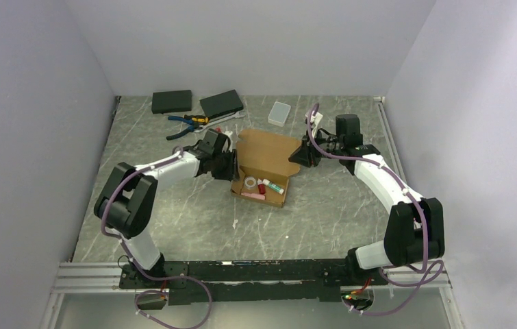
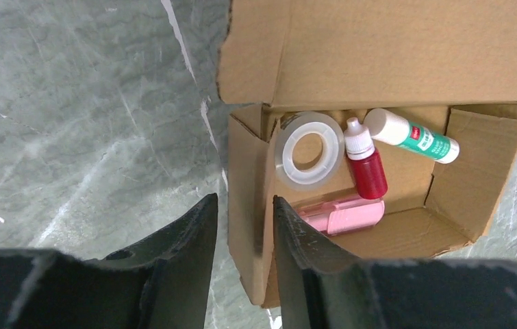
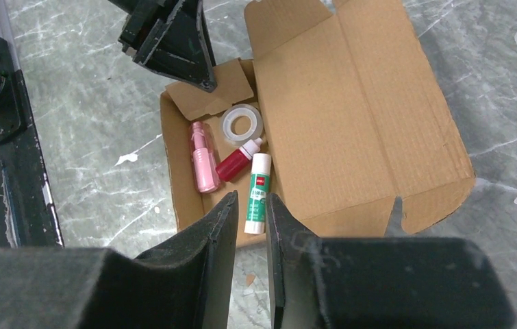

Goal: Fold the paper box

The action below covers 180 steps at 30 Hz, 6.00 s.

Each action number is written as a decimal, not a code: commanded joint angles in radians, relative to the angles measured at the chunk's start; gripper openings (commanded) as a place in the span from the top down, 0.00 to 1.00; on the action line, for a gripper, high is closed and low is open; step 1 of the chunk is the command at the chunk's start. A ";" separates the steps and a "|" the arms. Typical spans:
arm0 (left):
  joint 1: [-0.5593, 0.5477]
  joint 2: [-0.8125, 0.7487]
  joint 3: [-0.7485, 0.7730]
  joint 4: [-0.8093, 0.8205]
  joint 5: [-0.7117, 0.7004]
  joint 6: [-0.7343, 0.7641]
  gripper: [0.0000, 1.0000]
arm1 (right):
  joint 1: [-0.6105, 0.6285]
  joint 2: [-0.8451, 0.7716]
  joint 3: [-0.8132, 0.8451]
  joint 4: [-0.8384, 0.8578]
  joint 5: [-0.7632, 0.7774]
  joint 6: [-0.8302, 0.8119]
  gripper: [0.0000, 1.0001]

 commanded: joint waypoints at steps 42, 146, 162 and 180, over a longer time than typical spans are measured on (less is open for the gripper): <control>-0.157 0.060 0.182 -0.198 -0.408 0.042 0.65 | -0.001 -0.003 0.003 0.022 -0.046 -0.011 0.75; 0.264 0.170 -0.087 0.739 0.663 -0.285 0.73 | 0.013 0.110 -0.015 0.259 0.373 0.288 1.00; 0.247 0.155 -0.103 0.746 0.649 -0.287 0.72 | 0.124 -0.018 -0.179 0.445 0.550 0.250 1.00; 0.248 0.082 -0.190 0.750 0.628 -0.259 0.70 | 0.181 -0.080 -0.263 0.528 0.662 0.234 1.00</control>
